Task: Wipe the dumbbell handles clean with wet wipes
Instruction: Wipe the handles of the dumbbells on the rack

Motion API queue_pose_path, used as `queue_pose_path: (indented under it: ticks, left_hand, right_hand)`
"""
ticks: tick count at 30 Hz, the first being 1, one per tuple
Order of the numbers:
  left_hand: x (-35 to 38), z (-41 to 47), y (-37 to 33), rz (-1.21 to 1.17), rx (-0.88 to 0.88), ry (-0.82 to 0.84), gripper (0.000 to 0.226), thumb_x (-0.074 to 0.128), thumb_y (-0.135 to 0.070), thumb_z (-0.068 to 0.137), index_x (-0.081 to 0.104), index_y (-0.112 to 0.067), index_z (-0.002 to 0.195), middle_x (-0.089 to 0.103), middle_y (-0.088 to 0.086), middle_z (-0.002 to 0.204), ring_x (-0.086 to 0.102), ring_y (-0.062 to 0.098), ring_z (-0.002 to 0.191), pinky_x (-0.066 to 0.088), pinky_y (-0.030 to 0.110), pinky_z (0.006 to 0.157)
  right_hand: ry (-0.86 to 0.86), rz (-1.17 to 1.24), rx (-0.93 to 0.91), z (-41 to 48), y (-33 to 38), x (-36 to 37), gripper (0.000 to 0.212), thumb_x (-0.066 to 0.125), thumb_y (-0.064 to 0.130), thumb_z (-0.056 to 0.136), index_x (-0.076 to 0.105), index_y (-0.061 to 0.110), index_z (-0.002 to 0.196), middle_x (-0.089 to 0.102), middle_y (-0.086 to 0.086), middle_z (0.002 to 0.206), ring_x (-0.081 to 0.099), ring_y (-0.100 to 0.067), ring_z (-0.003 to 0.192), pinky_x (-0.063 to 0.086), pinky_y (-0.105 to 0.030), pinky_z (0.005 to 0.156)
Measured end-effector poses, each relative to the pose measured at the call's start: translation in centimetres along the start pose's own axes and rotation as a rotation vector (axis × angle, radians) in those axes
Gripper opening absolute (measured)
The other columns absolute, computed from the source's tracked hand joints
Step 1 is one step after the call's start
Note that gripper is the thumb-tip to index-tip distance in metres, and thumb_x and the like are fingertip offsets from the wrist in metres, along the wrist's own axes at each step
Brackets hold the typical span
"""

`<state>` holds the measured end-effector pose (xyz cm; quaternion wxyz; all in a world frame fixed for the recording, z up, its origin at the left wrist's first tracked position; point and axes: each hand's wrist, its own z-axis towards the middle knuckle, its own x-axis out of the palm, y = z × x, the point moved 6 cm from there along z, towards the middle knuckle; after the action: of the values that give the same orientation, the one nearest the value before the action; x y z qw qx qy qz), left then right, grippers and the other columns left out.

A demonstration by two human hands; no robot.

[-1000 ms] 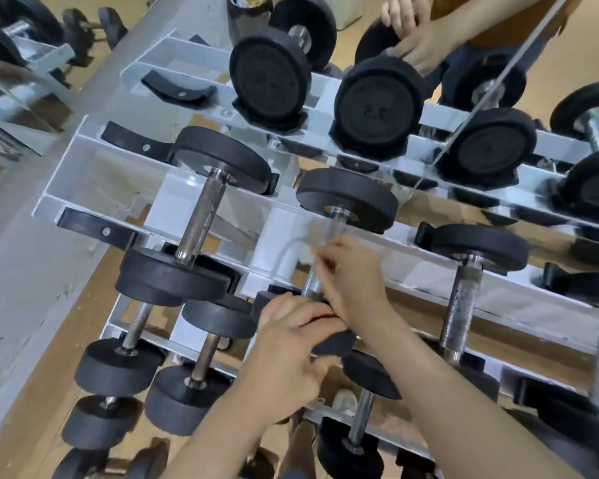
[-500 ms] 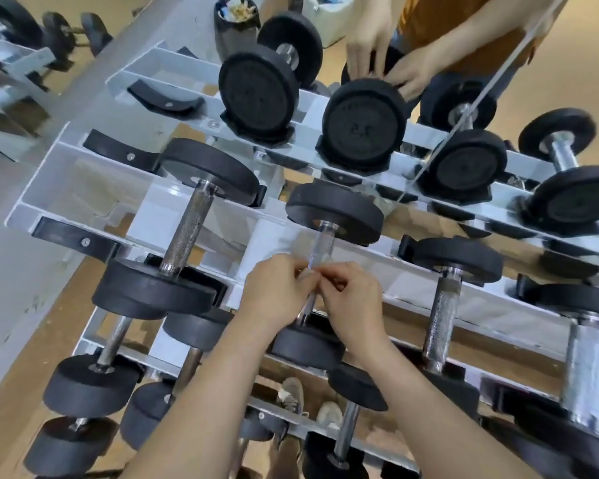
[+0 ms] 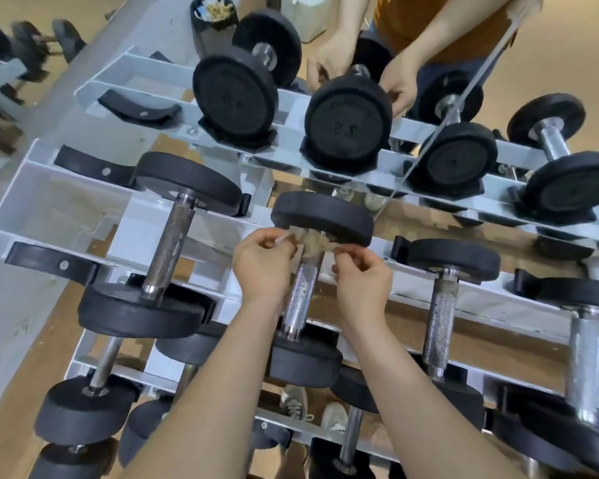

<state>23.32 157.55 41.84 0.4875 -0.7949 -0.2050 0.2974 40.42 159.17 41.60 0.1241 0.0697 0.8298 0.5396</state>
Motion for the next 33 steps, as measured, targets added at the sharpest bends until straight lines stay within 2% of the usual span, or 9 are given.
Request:
queue_pose_path:
  ticks: [4,8,13,16,21,23,25,30,33]
  left_hand:
    - [-0.2,1.1,0.2,0.099,-0.014,-0.016,0.018,0.072,-0.009,0.078,0.068,-0.024,0.070,0.070,0.003,0.077,0.067,0.019,0.069,0.055,0.025,0.063]
    - [-0.4,-0.1,-2.2,0.322,0.137,-0.005,0.014,0.068,-0.011,0.082,0.060,-0.020,0.076,0.062,-0.006,0.075,0.057,0.013,0.067,0.037,0.014,0.053]
    - [0.6,-2.1,-4.3,0.594,0.344,0.156,0.017,0.059,-0.021,0.087,0.076,-0.020,0.088,0.073,0.001,0.083,0.064,0.024,0.082,0.044,0.027,0.068]
    - [1.3,-2.2,-4.2,0.590,0.310,0.244,0.030,0.058,-0.038,0.089,0.072,-0.016,0.075,0.065,0.002,0.064,0.060,0.027,0.073,0.044,0.032,0.063]
    - [2.0,-0.5,-3.7,0.645,0.304,0.269,0.044,0.060,-0.035,0.094,0.063,-0.012,0.056,0.047,0.000,0.049,0.052,0.031,0.064,0.033,0.032,0.056]
    - [2.0,0.2,-3.4,0.690,0.294,0.299,0.050,0.061,-0.030,0.094,0.051,-0.014,0.047,0.044,-0.001,0.048,0.051,0.030,0.065,0.032,0.029,0.057]
    - [1.8,0.7,-3.2,0.762,0.306,0.355,0.044,0.061,-0.029,0.094,0.060,-0.008,0.055,0.050,0.002,0.053,0.052,0.028,0.066,0.036,0.028,0.058]
    - [0.2,-0.6,-2.3,0.901,0.314,0.503,0.035,0.068,-0.032,0.089,0.062,-0.017,0.058,0.059,0.005,0.060,0.054,0.024,0.066,0.037,0.027,0.061]
    - [-0.8,-2.0,-2.0,1.080,0.332,0.587,0.018,0.068,-0.030,0.088,0.074,-0.016,0.079,0.066,0.001,0.075,0.062,0.022,0.085,0.040,0.025,0.067]
  right_hand:
    - [-0.098,0.081,0.116,0.9,-1.4,-0.5,0.021,0.059,0.007,0.087,0.061,0.014,0.067,0.051,-0.005,0.068,0.049,-0.021,0.068,0.045,-0.034,0.067]
    - [-0.125,0.077,0.181,0.4,-0.9,-1.1,0.016,0.055,0.004,0.088,0.058,0.019,0.084,0.057,0.000,0.082,0.054,-0.017,0.074,0.047,-0.031,0.073]
    - [0.142,0.033,0.056,-1.5,1.1,0.1,0.010,0.062,0.023,0.091,0.072,0.021,0.089,0.073,0.004,0.089,0.066,-0.008,0.082,0.052,-0.023,0.075]
    - [0.125,-0.008,0.062,-0.9,0.8,1.0,0.019,0.067,0.007,0.086,0.074,0.025,0.083,0.074,0.006,0.081,0.068,-0.007,0.077,0.052,-0.017,0.069]
    - [0.021,0.217,0.244,0.7,-0.9,1.7,0.019,0.065,-0.004,0.085,0.071,0.012,0.079,0.071,-0.008,0.080,0.065,-0.022,0.078,0.056,-0.036,0.080]
    - [0.060,0.093,0.155,0.7,-1.0,1.5,0.021,0.065,0.000,0.085,0.069,0.019,0.076,0.073,-0.006,0.082,0.068,-0.023,0.080,0.057,-0.043,0.084]
    - [0.141,-0.136,0.031,0.4,-0.3,1.3,0.019,0.064,0.006,0.085,0.065,0.022,0.075,0.071,-0.005,0.079,0.068,-0.023,0.078,0.057,-0.045,0.080]
    - [0.393,-0.637,-0.220,-1.9,0.7,0.5,0.024,0.060,0.007,0.086,0.055,0.025,0.072,0.062,0.004,0.070,0.059,-0.014,0.070,0.048,-0.029,0.064]
    - [0.678,-0.761,-0.157,-3.5,-0.4,0.6,0.023,0.060,0.009,0.082,0.056,0.026,0.067,0.058,0.011,0.063,0.060,-0.016,0.070,0.054,-0.041,0.073]
